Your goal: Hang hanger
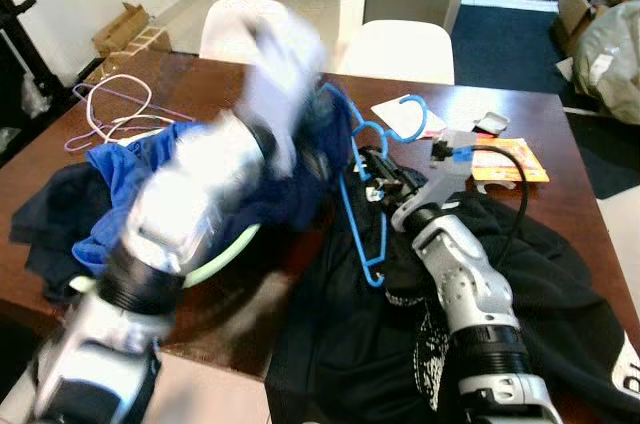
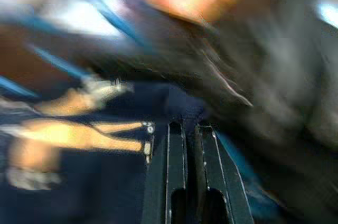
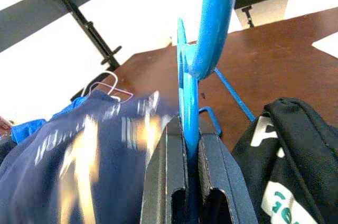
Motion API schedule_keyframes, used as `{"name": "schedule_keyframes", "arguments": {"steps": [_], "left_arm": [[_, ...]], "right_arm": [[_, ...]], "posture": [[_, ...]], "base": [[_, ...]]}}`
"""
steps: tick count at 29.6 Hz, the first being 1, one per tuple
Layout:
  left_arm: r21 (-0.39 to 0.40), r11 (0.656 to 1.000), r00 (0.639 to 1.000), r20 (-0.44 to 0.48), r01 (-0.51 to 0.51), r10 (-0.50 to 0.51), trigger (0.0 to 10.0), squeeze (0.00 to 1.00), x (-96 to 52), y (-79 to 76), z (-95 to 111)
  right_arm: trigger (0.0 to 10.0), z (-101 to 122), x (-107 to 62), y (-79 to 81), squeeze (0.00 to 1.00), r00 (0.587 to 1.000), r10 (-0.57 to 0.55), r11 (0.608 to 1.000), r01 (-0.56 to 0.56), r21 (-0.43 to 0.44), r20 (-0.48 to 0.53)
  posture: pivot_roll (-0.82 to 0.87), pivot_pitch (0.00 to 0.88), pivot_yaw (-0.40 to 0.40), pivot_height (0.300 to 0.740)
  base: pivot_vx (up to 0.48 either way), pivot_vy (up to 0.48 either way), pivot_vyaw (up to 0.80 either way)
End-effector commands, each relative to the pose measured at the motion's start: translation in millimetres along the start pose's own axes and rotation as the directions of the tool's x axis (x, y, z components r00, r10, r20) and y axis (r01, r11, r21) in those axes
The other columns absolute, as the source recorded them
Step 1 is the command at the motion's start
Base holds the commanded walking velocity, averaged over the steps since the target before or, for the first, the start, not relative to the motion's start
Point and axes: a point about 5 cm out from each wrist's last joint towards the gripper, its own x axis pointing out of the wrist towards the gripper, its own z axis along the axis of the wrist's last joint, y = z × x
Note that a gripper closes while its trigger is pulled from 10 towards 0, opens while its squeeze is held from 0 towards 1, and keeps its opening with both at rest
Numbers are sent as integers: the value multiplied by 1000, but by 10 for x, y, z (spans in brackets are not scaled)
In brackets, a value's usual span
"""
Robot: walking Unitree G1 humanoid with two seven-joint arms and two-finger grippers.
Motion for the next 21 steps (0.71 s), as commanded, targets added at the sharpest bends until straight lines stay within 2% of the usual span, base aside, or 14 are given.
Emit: {"name": "schedule_keyframes", "arguments": {"steps": [1,5,7,8,9,10,11,12,13,15,16,17,20,21], "left_arm": [[-3,999,997,-65,43,-43,0,0,-20,-146,-126],[6,999,996,-76,37,-36,0,0,-32,-142,-166],[37,997,996,-62,66,-63,0,0,-88,-109,-150],[62,990,991,-48,124,-121,353,0,-138,-149,-126],[88,977,980,-39,196,-194,7804,0,-208,-211,-114],[98,965,970,-42,243,-240,7804,0,-260,-271,-108],[82,952,955,-30,297,-295,10000,1000,-323,-331,-88],[82,952,955,-30,297,-295,10000,1000,-323,-331,-88],[63,937,939,-20,344,-343,10000,1000,-388,-373,-66],[20,929,926,67,370,-371,10000,1000,-550,-334,89],[20,929,926,67,370,-371,10000,1000,-550,-334,89],[-20,942,933,151,334,-328,10000,1000,-640,-197,220],[-48,950,933,209,308,-292,10000,1000,-706,-101,304],[-100,967,940,279,232,-197,10000,1000,-798,102,409]], "right_arm": [[10000,-35,-6,10,0,1000,8,1000,-8,11,-12],[10000,-36,-4,10,0,1000,10,1000,-10,13,-14],[10000,-25,1,-1,0,1000,6,1000,-6,14,-8],[10000,-6,3,-19,0,1000,-6,1000,6,21,4],[10000,11,0,-45,0,1000,-21,1000,21,21,12],[10000,22,-2,-63,0,999,-32,999,31,22,18],[10000,26,-6,-78,0,999,-37,999,37,22,19],[10000,26,-6,-78,0,999,-37,999,37,22,19],[10000,26,-9,-86,0,999,-38,999,38,21,18],[10000,20,-11,-86,0,999,-36,999,36,16,12],[10000,20,-11,-86,0,999,-36,999,36,16,12],[10000,16,-12,-83,0,999,-34,999,34,13,9],[10000,13,-13,-82,0,999,-33,999,33,12,7],[10000,11,-13,-83,0,999,-32,999,32,13,4]], "posture": [[56,103,46,740],[56,103,46,740],[58,102,44,740],[58,102,45,740],[58,102,45,740],[58,102,45,740],[58,103,45,740],[58,103,45,740],[58,103,45,740],[57,105,44,740],[57,105,44,740],[59,106,43,740],[60,106,42,740],[64,107,40,740]], "base": [[0,0,0],[0,0,0],[0,0,0],[0,0,0],[0,0,0],[0,0,0],[0,0,0],[0,0,0],[0,0,0],[0,0,0],[0,0,0],[0,0,0],[0,0,0],[0,0,0]]}}
